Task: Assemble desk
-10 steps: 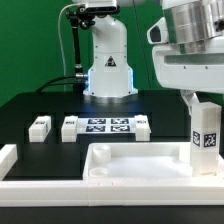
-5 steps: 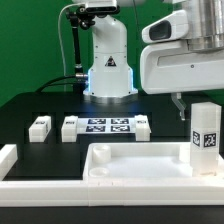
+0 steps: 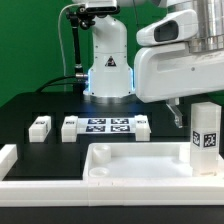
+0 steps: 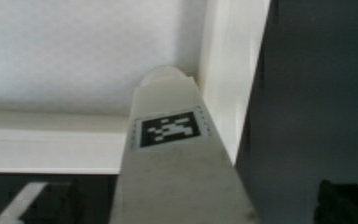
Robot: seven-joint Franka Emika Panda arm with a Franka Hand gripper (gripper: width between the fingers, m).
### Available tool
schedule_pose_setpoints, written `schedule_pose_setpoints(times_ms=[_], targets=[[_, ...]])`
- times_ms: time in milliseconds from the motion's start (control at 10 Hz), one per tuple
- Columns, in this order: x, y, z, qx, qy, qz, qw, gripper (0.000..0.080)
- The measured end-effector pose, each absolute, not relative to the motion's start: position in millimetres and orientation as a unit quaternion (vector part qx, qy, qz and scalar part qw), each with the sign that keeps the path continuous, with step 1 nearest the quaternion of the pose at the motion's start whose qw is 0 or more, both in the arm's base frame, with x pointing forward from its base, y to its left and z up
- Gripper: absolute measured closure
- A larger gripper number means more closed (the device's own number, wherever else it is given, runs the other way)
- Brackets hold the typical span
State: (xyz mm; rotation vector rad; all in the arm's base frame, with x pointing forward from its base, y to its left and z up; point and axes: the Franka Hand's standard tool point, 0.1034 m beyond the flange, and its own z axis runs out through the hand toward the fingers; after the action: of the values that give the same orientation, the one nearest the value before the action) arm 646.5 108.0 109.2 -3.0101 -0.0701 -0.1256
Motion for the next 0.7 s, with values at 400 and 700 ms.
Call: schedule_pose_setpoints(times_ms=[400,700], targets=[[646.5,104.5,108.3,-0.994,0.079,-0.035,0.067,0.0495],[646.6,103.8,109.0,-0.951,0.300,-0.019,0.076,0.0497]])
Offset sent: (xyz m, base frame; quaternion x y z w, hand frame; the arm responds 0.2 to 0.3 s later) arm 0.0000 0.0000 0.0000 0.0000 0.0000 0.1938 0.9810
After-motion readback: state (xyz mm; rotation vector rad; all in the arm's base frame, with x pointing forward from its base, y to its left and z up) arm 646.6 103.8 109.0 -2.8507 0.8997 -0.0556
